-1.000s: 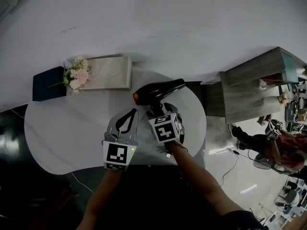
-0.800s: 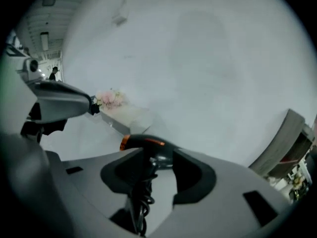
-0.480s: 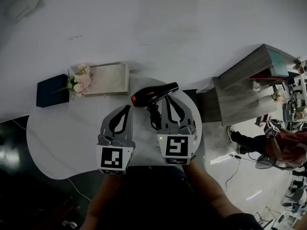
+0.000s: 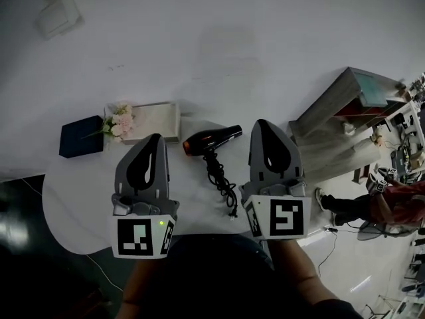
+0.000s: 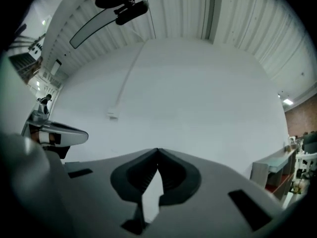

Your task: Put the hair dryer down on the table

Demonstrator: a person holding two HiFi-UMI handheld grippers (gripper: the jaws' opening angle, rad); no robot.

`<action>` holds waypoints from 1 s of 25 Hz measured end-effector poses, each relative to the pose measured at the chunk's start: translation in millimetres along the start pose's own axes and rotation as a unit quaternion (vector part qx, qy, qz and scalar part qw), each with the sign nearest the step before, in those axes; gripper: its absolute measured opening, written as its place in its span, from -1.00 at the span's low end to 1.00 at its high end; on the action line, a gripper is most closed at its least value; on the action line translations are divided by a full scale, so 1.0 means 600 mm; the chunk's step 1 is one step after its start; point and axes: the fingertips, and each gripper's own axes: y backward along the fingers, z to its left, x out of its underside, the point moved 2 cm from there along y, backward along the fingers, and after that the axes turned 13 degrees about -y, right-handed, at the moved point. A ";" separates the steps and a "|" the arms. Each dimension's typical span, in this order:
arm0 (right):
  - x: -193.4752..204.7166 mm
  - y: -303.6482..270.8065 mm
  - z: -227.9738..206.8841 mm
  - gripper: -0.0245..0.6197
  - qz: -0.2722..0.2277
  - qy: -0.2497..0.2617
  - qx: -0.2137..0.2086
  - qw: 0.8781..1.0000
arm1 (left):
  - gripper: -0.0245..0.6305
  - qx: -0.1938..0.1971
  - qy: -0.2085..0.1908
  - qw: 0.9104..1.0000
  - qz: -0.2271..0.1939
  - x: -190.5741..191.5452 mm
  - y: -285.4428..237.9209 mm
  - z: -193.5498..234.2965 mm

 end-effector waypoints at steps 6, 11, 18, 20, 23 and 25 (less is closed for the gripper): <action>-0.057 0.041 -0.007 -0.89 -0.031 -0.008 0.004 0.999 | -0.89 -0.016 -0.020 0.999 -0.018 -0.061 0.033 0.013; -0.075 0.050 -0.012 -0.89 -0.038 -0.013 0.006 0.999 | -0.89 -0.018 -0.022 0.999 -0.019 -0.070 0.039 0.014; -0.070 0.043 -0.012 -0.89 -0.034 -0.012 -0.003 0.999 | -0.89 -0.019 -0.025 0.999 -0.019 -0.074 0.030 0.015; -0.068 0.040 -0.015 -0.89 -0.033 -0.013 -0.007 0.999 | -0.89 -0.019 -0.026 0.999 -0.018 -0.075 0.025 0.012; -0.065 0.037 -0.022 -0.89 -0.031 -0.015 -0.011 0.999 | -0.89 -0.020 -0.025 0.999 -0.014 -0.071 0.020 0.007; -0.061 0.035 -0.027 -0.89 -0.028 -0.015 -0.014 0.999 | -0.89 -0.022 -0.024 0.999 -0.012 -0.069 0.017 0.004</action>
